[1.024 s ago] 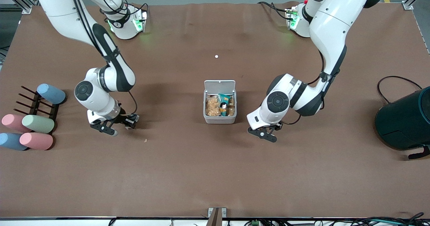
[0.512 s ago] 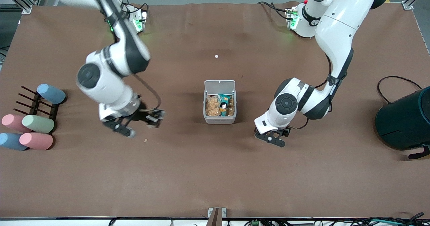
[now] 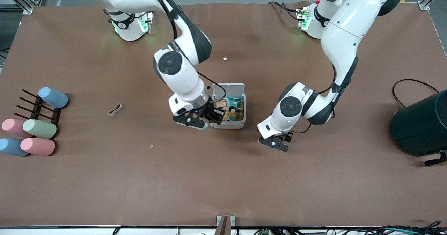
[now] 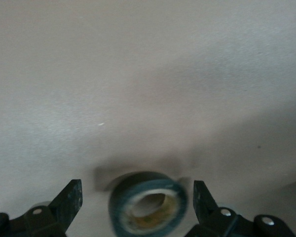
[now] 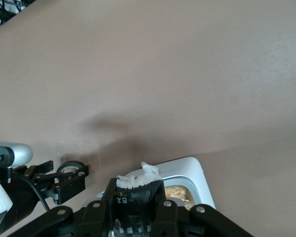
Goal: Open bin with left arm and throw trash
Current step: 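Lower the black wrapper into the open bin and open the right gripper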
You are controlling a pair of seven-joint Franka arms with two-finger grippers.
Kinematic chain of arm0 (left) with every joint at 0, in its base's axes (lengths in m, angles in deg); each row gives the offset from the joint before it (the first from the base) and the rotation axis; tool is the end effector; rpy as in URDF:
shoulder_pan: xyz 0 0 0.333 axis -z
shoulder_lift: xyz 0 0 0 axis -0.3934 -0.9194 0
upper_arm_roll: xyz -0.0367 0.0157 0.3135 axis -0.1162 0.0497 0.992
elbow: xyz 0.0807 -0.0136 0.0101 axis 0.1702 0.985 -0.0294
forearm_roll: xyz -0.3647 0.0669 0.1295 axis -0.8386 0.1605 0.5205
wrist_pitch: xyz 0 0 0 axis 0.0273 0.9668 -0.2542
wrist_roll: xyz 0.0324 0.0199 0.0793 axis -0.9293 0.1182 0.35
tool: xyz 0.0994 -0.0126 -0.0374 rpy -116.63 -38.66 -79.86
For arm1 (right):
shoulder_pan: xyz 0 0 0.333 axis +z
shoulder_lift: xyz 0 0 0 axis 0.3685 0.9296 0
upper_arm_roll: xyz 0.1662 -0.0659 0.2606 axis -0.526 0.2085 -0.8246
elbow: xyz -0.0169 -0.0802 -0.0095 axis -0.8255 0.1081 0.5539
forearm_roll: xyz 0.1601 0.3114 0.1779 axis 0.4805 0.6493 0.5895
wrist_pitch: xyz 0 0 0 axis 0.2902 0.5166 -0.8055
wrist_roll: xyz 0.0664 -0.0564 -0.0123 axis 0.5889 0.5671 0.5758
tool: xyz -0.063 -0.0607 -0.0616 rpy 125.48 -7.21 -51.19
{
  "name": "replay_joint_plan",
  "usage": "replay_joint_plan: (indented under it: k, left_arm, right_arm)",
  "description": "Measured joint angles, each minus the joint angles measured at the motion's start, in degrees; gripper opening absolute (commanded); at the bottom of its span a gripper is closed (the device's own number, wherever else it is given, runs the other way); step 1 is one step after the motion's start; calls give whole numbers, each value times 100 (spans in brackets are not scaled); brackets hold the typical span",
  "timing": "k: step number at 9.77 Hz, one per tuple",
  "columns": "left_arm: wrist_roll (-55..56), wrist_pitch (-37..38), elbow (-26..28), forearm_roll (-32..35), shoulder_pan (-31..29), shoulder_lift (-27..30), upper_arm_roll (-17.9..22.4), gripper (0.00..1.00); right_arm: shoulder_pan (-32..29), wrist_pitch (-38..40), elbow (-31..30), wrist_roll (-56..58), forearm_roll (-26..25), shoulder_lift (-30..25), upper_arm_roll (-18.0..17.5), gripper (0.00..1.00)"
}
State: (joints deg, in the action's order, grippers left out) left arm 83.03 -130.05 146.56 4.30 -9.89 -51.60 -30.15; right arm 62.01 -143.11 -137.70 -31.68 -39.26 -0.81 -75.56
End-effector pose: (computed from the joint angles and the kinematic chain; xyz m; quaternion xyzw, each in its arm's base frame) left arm 0.6075 -0.3239 0.1780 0.9826 -0.1806 0.0421 0.0060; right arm 0.5767 0.4572 0.3634 -0.9732 0.1635 -0.0570 0.1514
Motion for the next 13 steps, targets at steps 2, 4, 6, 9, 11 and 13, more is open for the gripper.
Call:
replay_joint_plan:
  k: [2, 4, 6, 9, 11, 13]
  left_arm:
    - [30, -173, 1, 0, 37, -111, 0, 92]
    - [29, -209, 0, 0, 22, -128, 2, 25]
    - [30, -211, -2, 0, -12, -91, 8, 2]
    - [23, -88, -17, 0, -95, -31, 7, 0]
    - [9, 430, -63, 0, -164, 225, -49, 0]
    - [53, 955, -142, -332, -167, 664, -194, 0]
  right_arm:
    - [201, 68, 8, 1, -9, 129, 2, 1]
    - [345, 158, 0, 2, -12, 302, 5, 4]
    - [447, 415, -30, 2, -12, 387, 9, 57]
    - [455, 544, -27, 2, -12, 393, 42, 99]
    - [453, 551, 24, 1, -12, 374, 69, 99]
    - [412, 757, 106, -1, -12, 153, 143, 99]
